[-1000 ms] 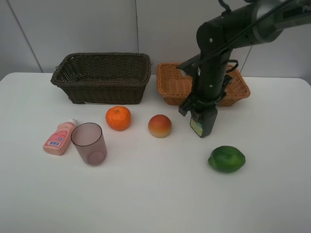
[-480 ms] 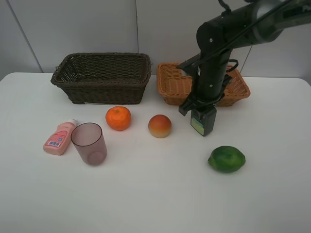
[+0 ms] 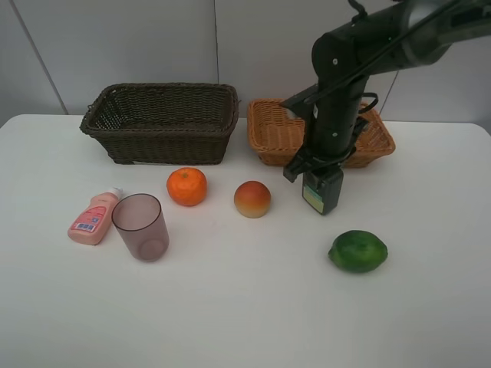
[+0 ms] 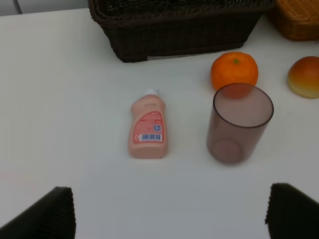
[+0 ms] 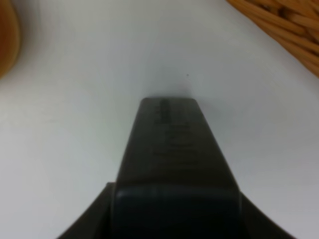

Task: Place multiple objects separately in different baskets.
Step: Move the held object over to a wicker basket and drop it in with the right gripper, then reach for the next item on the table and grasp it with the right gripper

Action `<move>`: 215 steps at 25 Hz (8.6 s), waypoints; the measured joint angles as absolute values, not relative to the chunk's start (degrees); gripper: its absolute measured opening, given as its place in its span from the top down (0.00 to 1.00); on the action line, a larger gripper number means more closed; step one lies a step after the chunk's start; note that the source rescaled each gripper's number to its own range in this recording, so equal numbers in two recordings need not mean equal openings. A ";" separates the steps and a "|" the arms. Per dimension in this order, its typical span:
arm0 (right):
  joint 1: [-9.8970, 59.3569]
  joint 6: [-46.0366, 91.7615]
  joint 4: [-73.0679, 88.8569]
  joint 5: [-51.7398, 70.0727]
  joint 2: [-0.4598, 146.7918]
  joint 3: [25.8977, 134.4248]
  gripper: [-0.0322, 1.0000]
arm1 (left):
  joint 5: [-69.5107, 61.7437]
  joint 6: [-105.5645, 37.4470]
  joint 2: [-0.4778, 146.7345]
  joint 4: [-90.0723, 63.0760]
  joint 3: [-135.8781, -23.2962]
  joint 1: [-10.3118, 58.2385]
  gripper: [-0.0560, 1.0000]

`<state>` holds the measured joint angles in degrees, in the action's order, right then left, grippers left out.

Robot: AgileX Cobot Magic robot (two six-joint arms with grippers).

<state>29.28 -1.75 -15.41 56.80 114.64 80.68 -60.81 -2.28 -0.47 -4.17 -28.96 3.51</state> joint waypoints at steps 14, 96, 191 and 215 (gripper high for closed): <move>29.28 -1.75 -15.13 62.55 98.98 82.14 0.96 | -60.81 -2.28 -0.47 -4.17 -28.96 3.51 0.01; 37.26 2.96 -3.74 35.32 142.96 129.34 0.13 | -60.81 -2.28 -0.47 -4.17 -28.96 3.51 0.01; 27.26 52.07 -6.48 43.69 100.79 48.76 0.14 | -60.81 -2.28 -0.47 -4.17 -28.96 3.51 0.01; 27.26 52.07 -7.95 42.76 103.65 48.76 0.59 | -60.81 -2.28 -0.47 -4.17 -28.96 3.51 0.01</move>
<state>27.26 52.07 -7.95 42.76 103.65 48.76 -60.81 -2.28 -0.47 -4.17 -28.96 3.51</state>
